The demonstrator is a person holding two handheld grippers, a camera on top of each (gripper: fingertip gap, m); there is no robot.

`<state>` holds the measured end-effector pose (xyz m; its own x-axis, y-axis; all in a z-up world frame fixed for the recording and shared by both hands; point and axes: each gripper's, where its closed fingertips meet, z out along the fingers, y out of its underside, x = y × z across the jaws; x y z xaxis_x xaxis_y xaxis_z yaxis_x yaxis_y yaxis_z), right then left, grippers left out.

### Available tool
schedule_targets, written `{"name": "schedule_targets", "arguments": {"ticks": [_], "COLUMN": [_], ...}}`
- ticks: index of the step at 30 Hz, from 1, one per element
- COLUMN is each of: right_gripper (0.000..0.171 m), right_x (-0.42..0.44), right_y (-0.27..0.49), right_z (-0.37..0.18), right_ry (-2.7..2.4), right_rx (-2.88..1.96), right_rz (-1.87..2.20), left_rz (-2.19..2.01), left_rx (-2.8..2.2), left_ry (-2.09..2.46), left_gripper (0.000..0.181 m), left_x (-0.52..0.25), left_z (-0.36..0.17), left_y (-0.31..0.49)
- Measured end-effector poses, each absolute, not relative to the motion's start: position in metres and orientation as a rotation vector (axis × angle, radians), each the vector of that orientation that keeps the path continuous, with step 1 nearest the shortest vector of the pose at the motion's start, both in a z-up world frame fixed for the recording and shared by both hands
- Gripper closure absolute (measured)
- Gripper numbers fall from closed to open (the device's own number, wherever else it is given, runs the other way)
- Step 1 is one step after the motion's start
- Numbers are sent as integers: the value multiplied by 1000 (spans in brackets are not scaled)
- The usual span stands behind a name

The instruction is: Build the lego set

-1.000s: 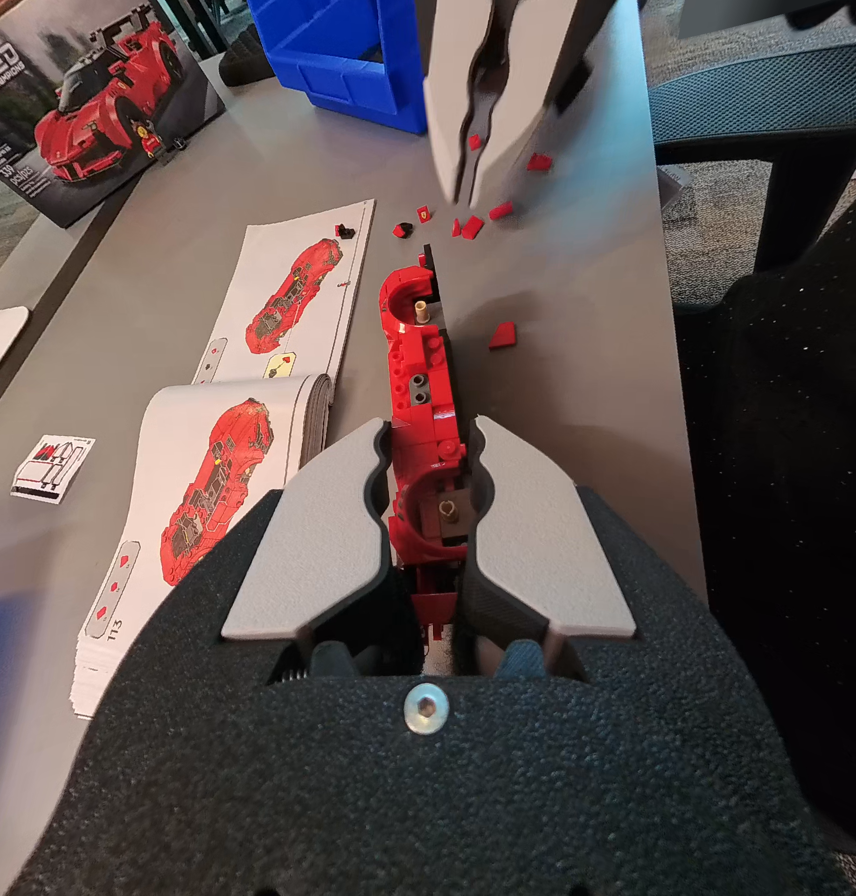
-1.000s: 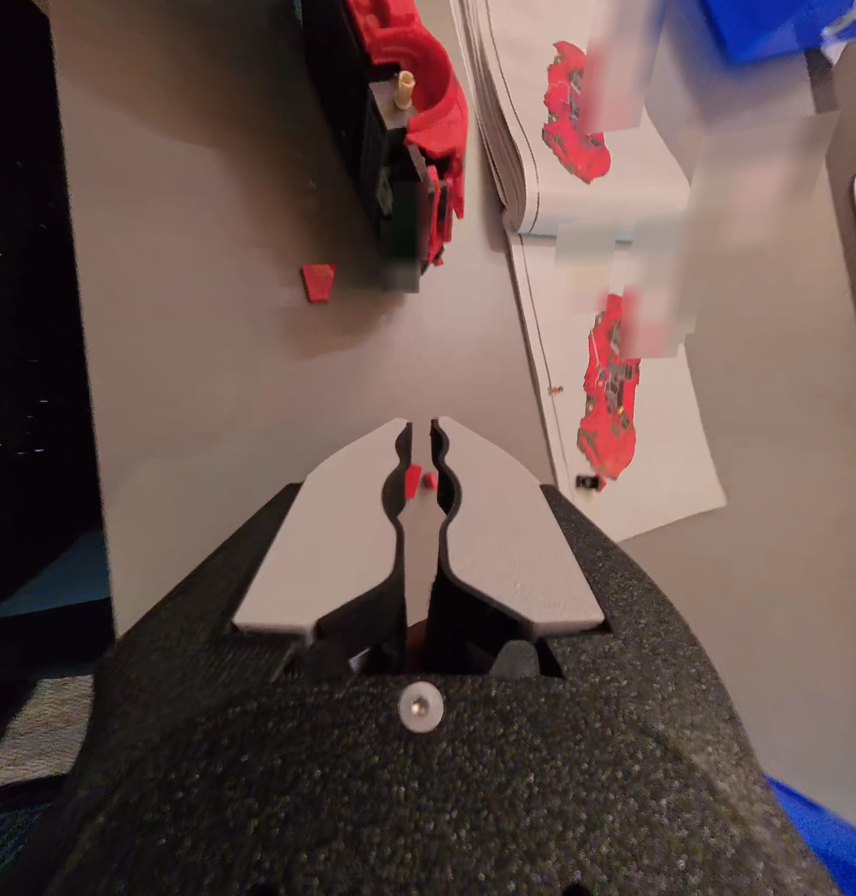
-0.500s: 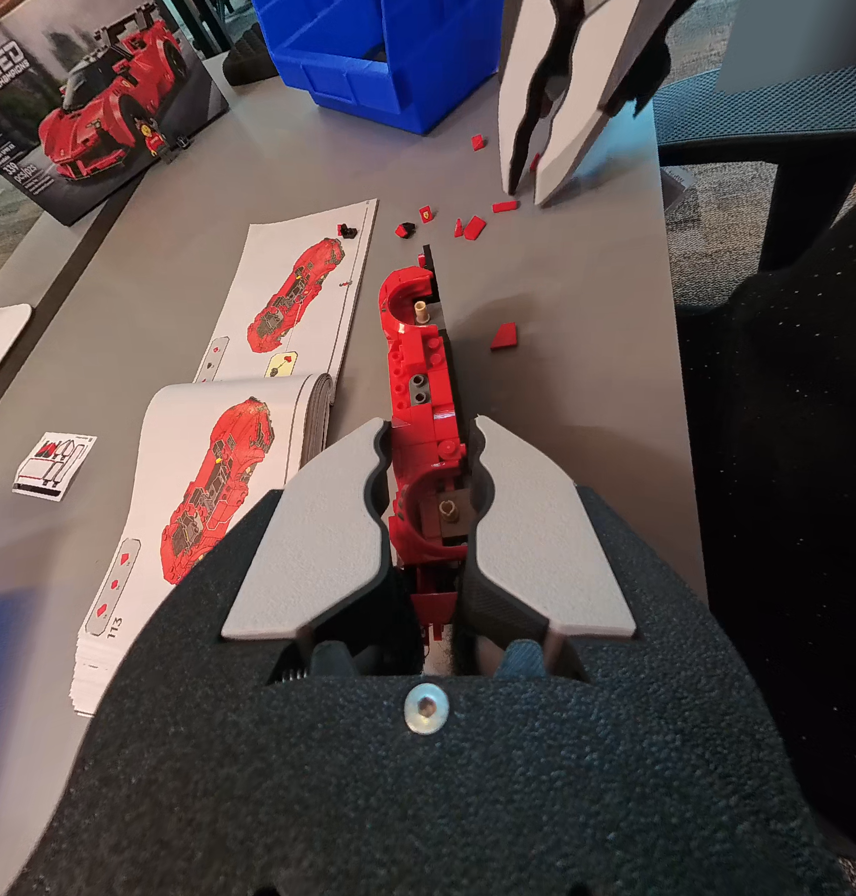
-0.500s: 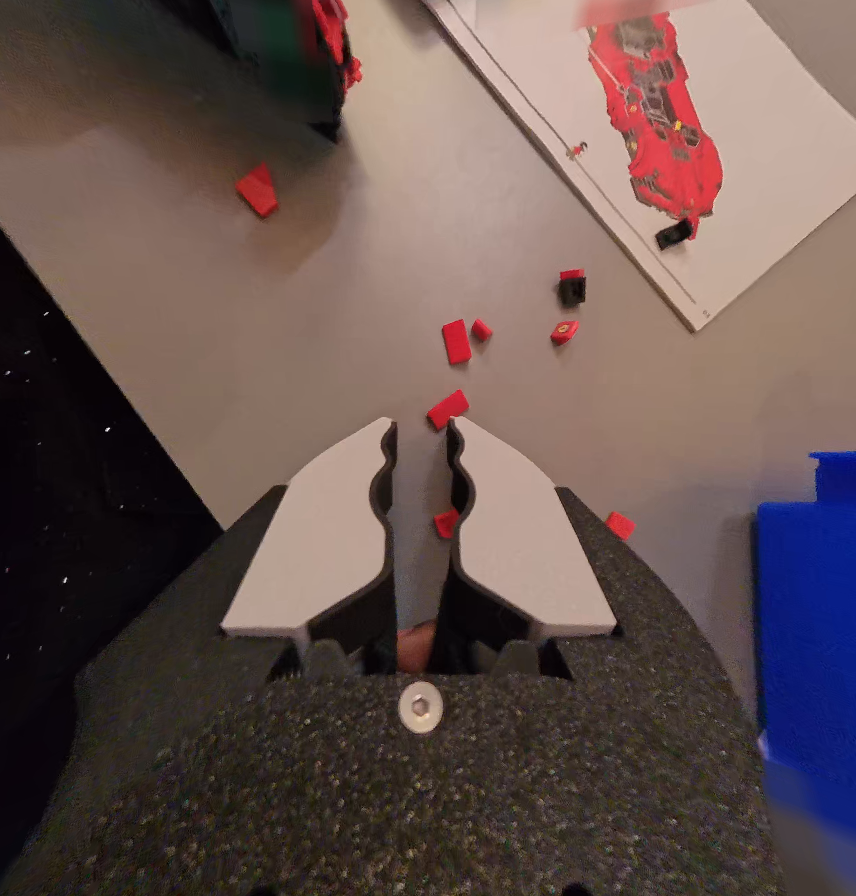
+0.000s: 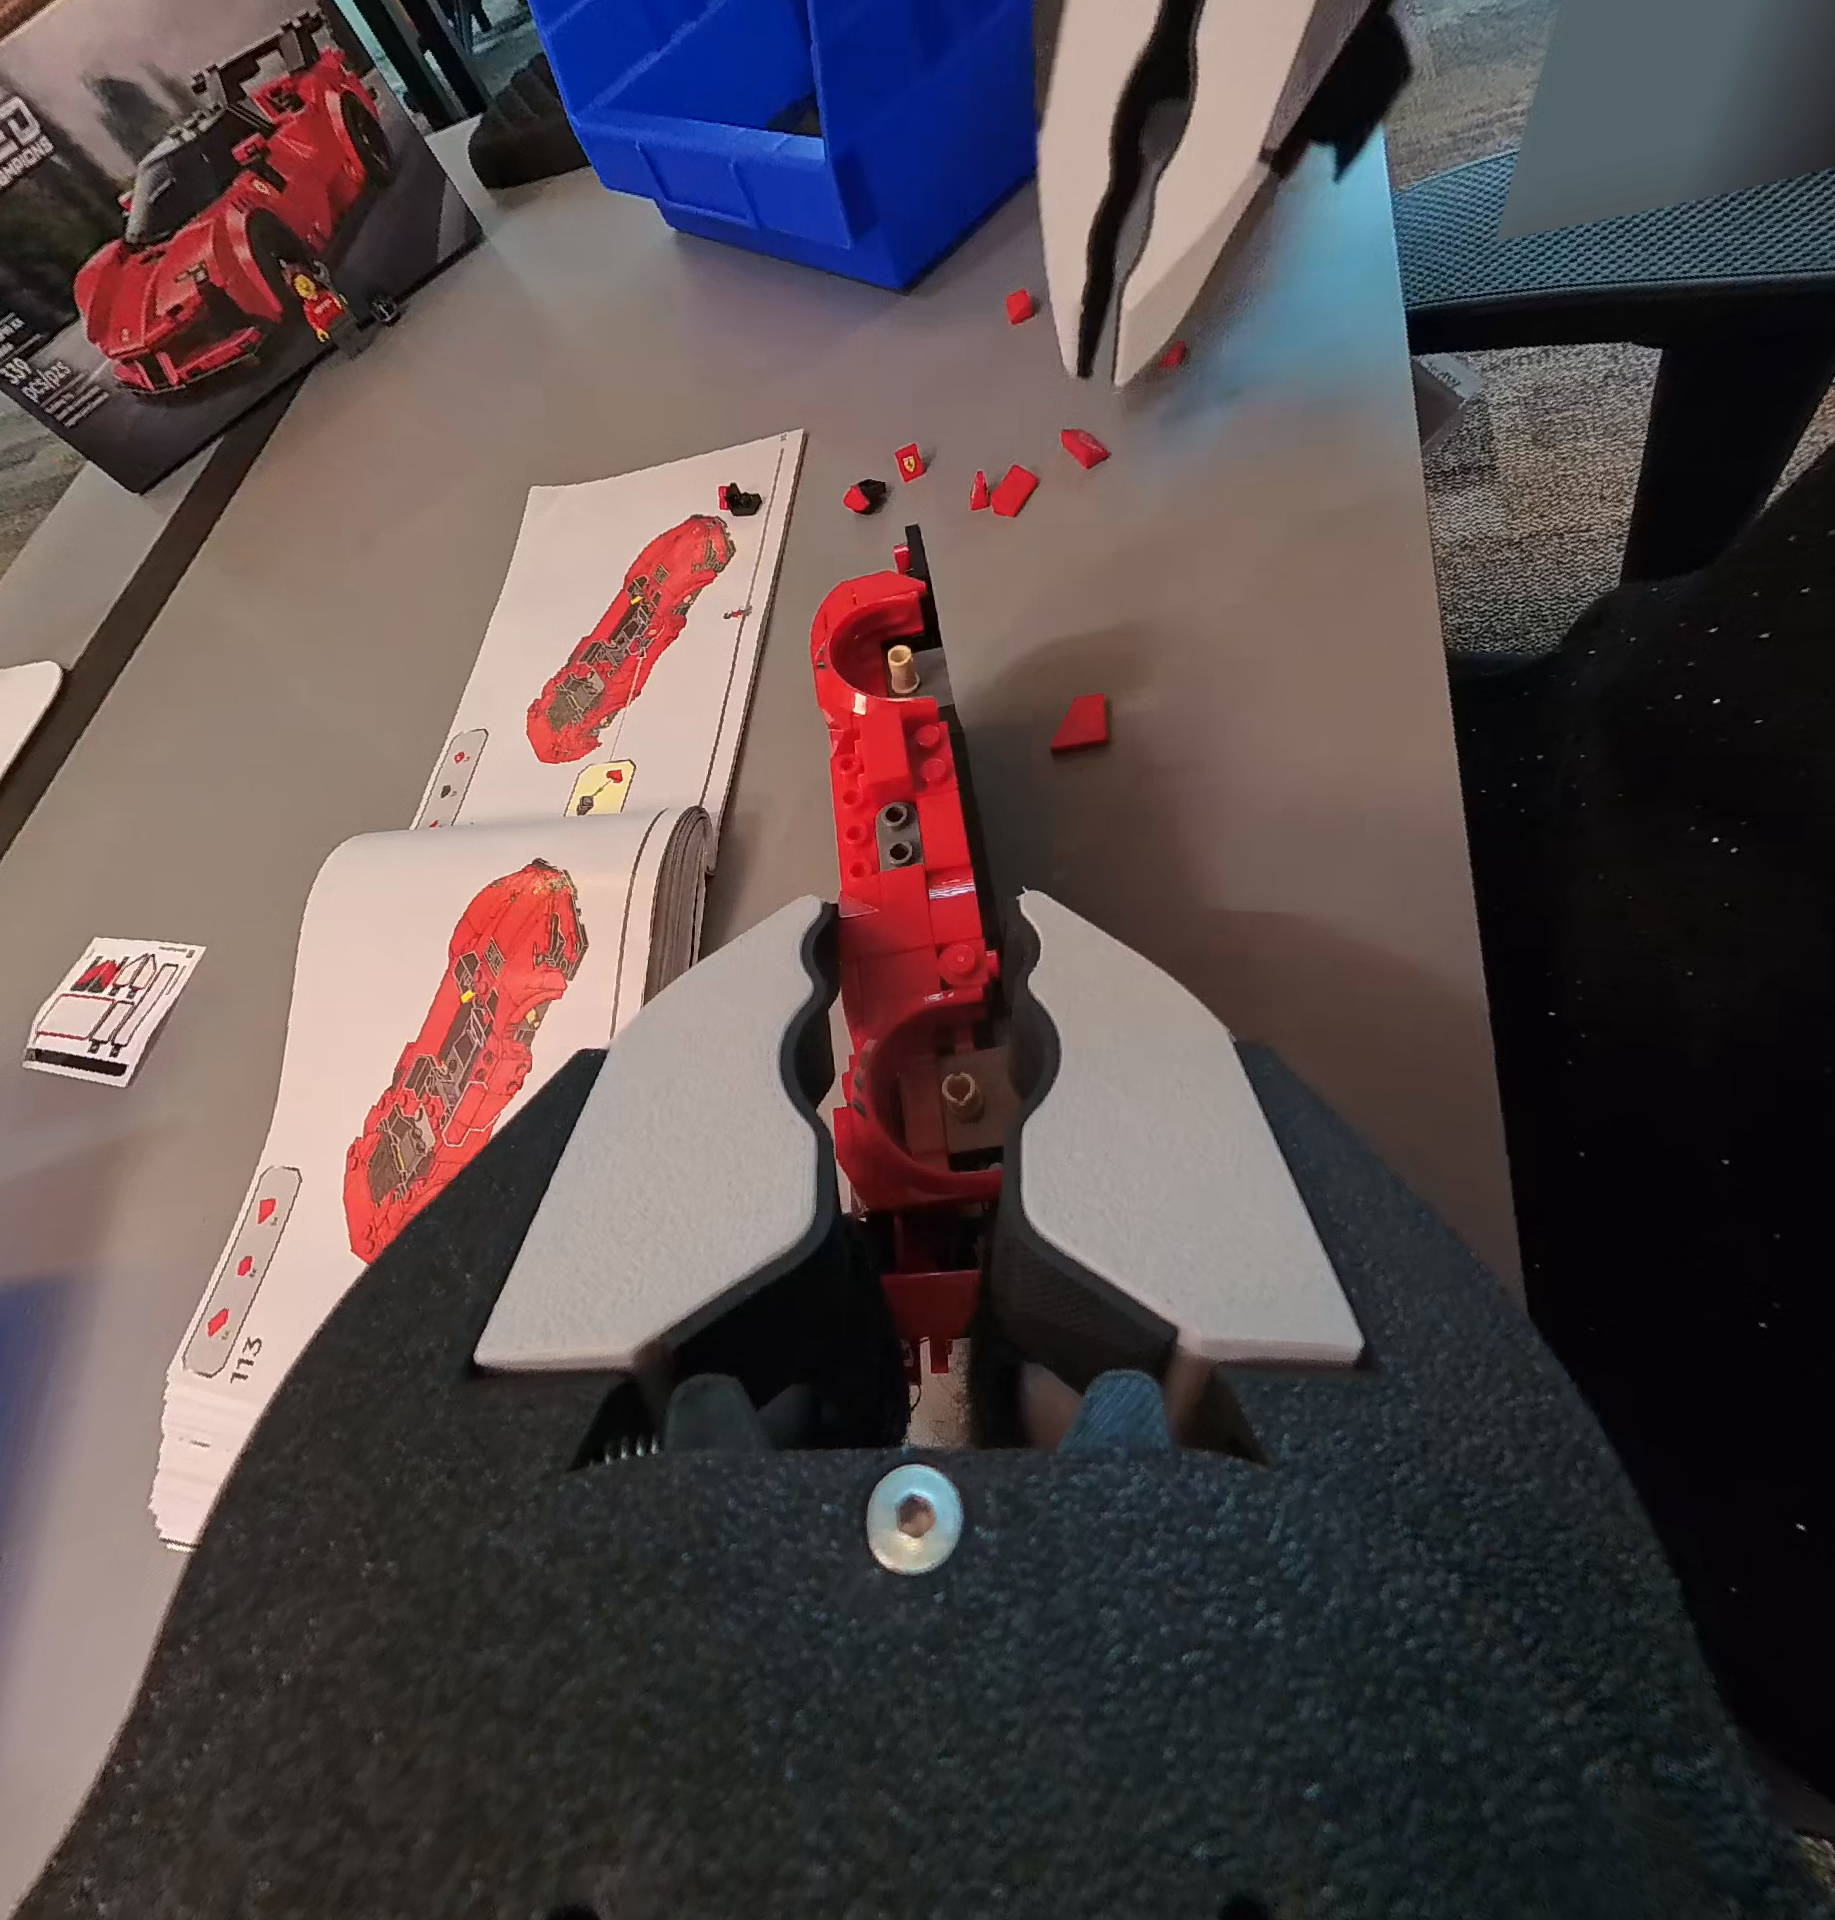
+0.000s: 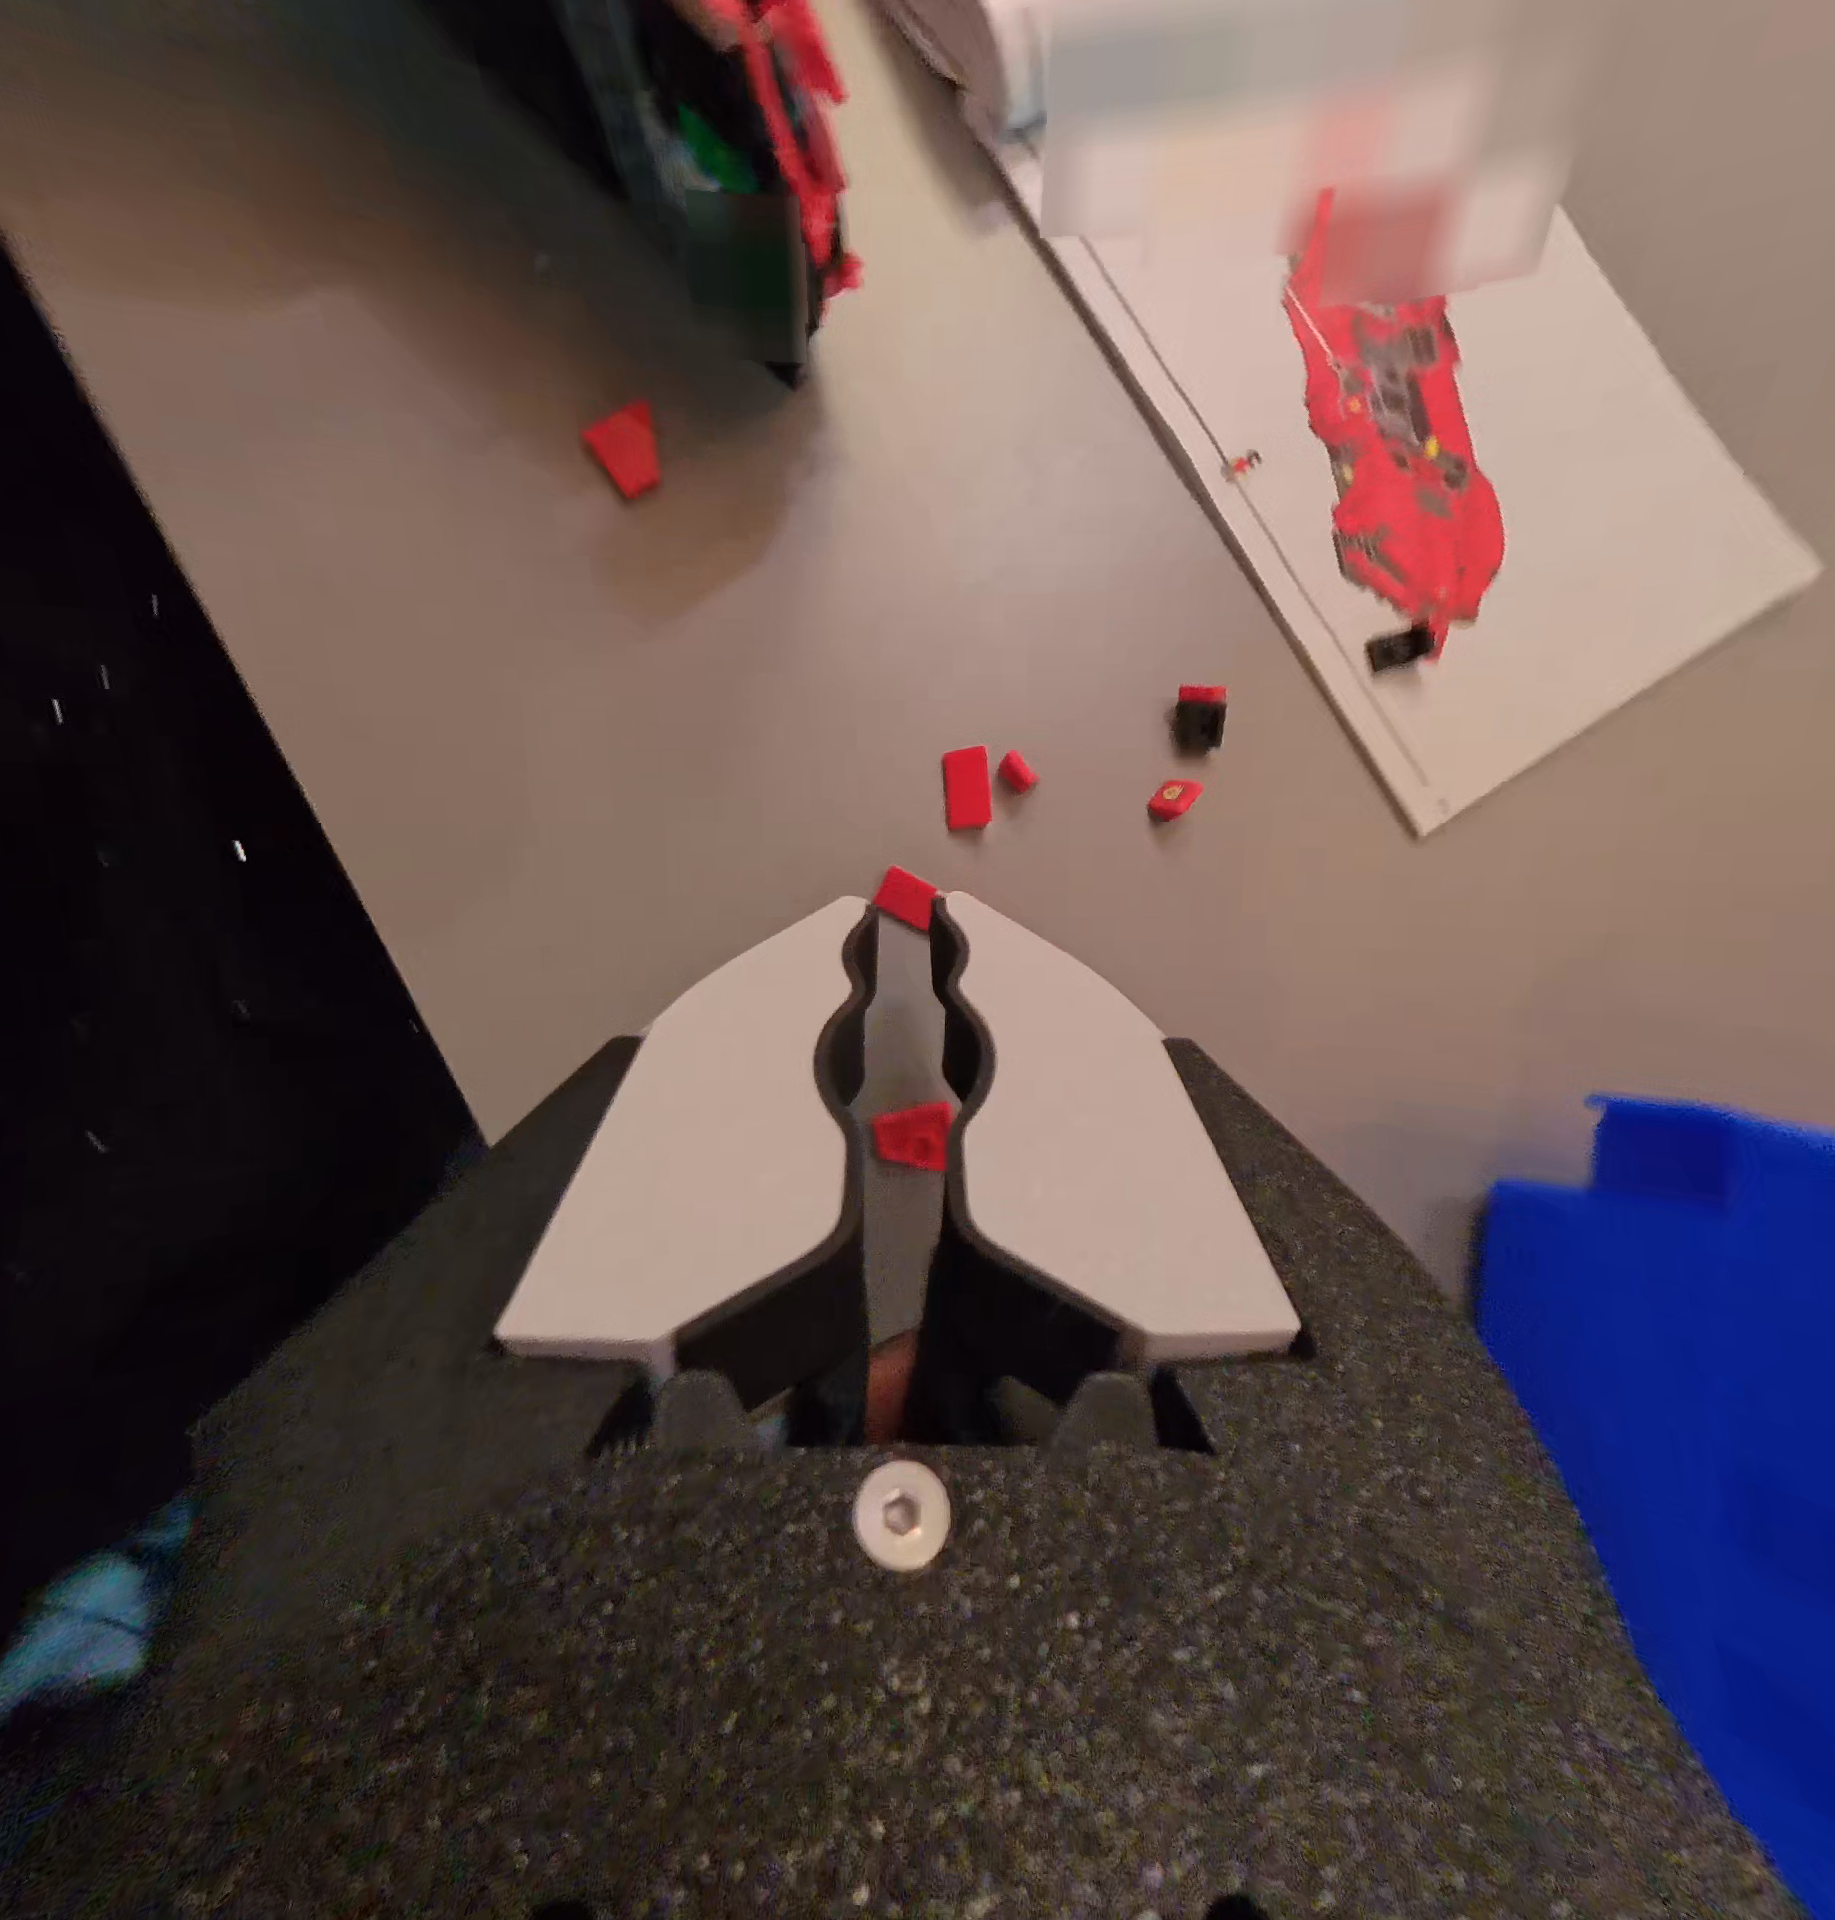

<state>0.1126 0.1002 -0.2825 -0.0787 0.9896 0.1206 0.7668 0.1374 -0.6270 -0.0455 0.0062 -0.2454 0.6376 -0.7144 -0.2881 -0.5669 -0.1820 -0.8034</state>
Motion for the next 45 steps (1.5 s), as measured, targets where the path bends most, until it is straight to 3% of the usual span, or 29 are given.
{"name": "schedule_targets", "arguments": {"ticks": [14, 24, 31, 36, 45], "right_gripper": [159, 171, 171, 150, 160], "right_x": [111, 102, 96, 126, 153], "right_y": [102, 100, 103, 85, 60], "right_z": [-303, -293, -280, -263, -290], "right_ry": [-2850, -2715, -2703, -2608, -2256], "right_rx": [-1121, -1174, -1218, -1474, -1533], "right_rz": [392, 533, 547, 613, 551], "left_rz": [-187, -192, -191, -189, -181], "left_rx": [-1854, -1840, -1837, -1836, -1832], "left_ry": [1030, 1033, 1029, 1029, 1033], "left_gripper": [151, 151, 151, 151, 151], "left_x": [-45, -45, -45, -46, -46], "left_z": [-245, -245, -245, -245, -245], "left_y": [6, 7, 7, 7, 7]}}
